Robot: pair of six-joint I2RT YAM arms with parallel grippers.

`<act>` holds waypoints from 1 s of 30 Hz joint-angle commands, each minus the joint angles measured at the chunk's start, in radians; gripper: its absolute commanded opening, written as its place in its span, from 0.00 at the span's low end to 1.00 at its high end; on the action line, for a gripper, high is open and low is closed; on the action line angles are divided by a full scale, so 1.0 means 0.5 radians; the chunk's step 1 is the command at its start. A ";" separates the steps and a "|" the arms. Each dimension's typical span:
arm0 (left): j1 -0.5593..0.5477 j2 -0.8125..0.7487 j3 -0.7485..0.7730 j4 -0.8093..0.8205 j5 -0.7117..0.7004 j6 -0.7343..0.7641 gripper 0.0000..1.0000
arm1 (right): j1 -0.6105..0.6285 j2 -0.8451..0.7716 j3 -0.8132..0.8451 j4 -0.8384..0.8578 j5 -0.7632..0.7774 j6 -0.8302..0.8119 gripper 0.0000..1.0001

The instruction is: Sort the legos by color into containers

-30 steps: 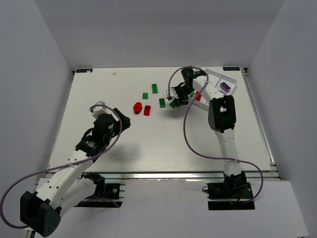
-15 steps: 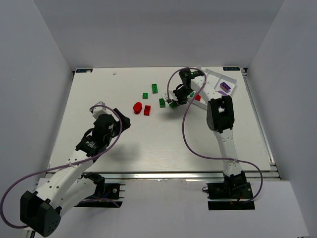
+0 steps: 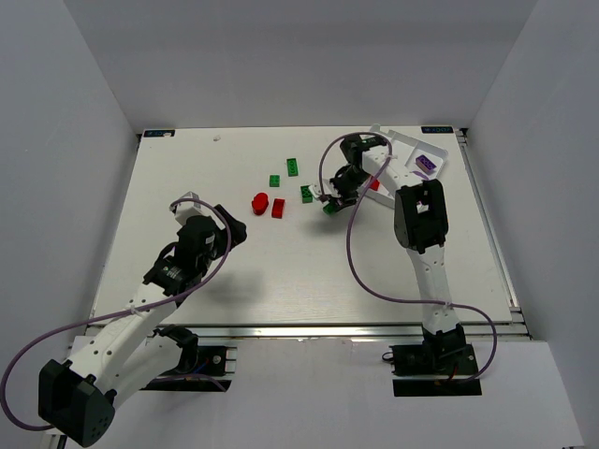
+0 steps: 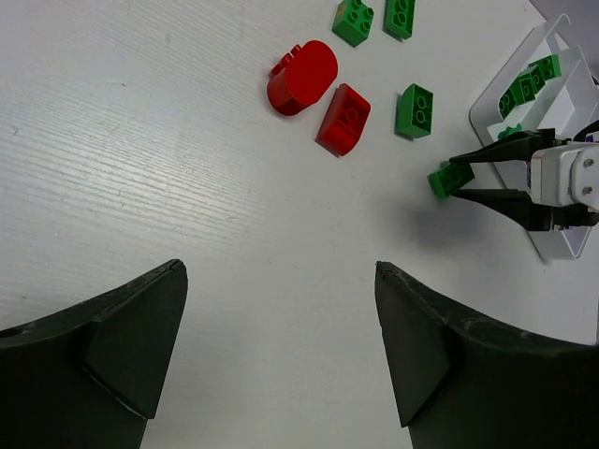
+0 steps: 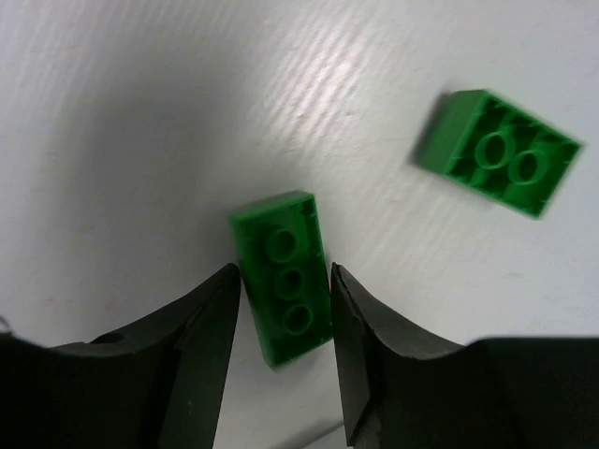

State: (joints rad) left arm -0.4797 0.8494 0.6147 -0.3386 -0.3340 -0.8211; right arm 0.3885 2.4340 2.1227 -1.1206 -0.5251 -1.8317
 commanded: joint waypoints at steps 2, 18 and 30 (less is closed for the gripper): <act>0.008 -0.008 -0.015 0.024 -0.025 -0.011 0.91 | 0.018 0.019 -0.137 -0.201 0.099 0.086 0.54; 0.008 -0.045 -0.027 0.014 -0.035 -0.042 0.91 | 0.024 0.099 -0.110 -0.207 0.154 0.224 0.41; 0.011 0.004 -0.036 0.082 0.002 -0.030 0.90 | 0.005 -0.312 -0.195 0.136 -0.275 0.938 0.02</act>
State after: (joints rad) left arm -0.4797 0.8532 0.6102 -0.3256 -0.3332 -0.8364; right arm 0.3931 2.3962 2.0518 -1.1378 -0.5686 -1.5555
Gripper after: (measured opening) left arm 0.903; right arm 0.410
